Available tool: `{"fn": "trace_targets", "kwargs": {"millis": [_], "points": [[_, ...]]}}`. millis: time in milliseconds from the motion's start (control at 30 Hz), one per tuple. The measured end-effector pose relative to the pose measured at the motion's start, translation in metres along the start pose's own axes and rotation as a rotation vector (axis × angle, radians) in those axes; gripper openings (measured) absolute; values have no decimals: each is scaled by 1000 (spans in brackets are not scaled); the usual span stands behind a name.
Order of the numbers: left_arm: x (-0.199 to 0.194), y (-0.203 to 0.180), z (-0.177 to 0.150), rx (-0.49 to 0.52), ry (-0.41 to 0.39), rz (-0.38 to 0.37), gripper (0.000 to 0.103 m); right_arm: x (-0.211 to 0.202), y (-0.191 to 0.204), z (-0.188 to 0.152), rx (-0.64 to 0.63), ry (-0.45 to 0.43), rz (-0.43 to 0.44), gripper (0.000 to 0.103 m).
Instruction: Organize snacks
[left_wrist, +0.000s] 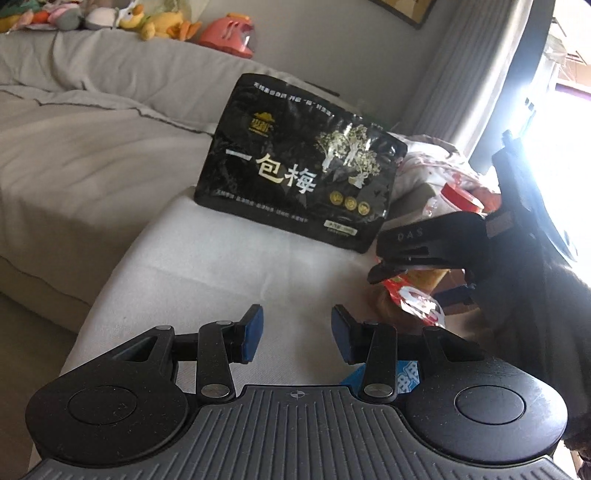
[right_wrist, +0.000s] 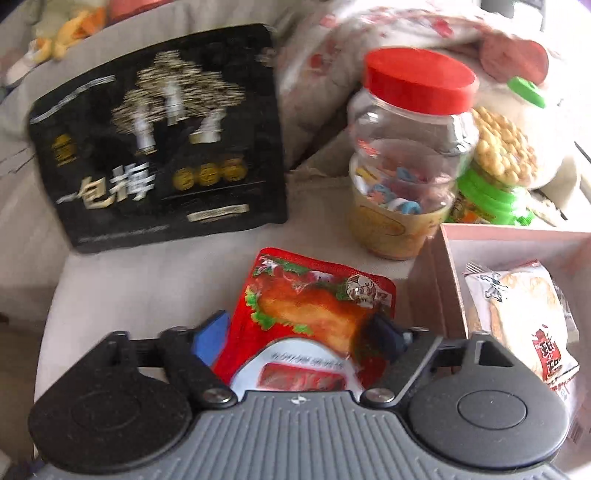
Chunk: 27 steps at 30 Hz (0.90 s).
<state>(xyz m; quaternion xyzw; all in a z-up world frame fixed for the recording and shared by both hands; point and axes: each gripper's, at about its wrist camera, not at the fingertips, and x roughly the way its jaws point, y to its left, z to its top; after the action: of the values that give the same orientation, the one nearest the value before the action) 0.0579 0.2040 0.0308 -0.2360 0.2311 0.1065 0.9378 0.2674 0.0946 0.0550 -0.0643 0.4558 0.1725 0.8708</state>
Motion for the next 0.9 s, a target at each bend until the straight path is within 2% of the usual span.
{"fn": "trace_targets", "kwargs": {"millis": [100,200,233,400,467,500,533,667,800,900], "points": [[-1,0,0,-1,0,0,46,-12,4,-9,-71,-2,48,75],[-6,-1,0,3,6,6,46,-24,3,-21,-113,10,121,73],[-8,-1,0,4,5,7,46,-29,3,-27,-127,13,146,69],[-25,-4,0,39,0,34,46,-45,4,-55,-183,52,275,66],[-31,-7,-1,59,7,52,46,-57,4,-74,-216,65,319,65],[-33,-9,-2,69,14,60,45,-61,4,-82,-234,71,335,62],[-36,-11,-2,78,17,68,41,-66,4,-92,-253,71,350,60],[-46,-24,-5,126,50,72,42,-90,-1,-127,-353,56,442,60],[-51,-45,-14,183,107,24,42,-114,-10,-158,-448,15,454,65],[-50,-63,-20,230,135,5,42,-126,-25,-175,-469,-17,445,70]]}}
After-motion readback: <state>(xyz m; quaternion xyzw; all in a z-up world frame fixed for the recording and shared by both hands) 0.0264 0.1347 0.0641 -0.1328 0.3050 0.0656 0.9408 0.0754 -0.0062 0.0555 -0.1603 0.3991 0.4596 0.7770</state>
